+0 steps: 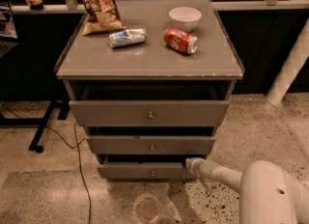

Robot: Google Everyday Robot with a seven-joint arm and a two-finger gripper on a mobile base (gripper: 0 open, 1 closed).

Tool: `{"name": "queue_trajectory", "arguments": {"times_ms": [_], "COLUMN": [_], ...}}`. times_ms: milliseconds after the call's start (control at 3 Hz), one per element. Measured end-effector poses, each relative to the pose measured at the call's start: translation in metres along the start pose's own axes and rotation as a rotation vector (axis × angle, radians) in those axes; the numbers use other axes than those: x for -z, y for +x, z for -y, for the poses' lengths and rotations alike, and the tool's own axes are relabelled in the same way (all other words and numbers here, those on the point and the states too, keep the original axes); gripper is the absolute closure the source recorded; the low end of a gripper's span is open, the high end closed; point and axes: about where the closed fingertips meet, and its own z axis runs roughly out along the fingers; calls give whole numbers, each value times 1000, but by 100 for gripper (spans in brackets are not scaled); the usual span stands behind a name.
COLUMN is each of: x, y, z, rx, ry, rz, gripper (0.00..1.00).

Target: Open bottom drawer

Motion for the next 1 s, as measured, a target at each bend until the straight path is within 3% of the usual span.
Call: {"name": "queue_trajectory", "arguments": {"times_ms": [667, 1000], "x": [24, 23], "y": [26, 27], "z": [7, 6], "rx": [1, 5], "ry": [-12, -12], "rz": [-93, -95], "gripper": [100, 100]}}
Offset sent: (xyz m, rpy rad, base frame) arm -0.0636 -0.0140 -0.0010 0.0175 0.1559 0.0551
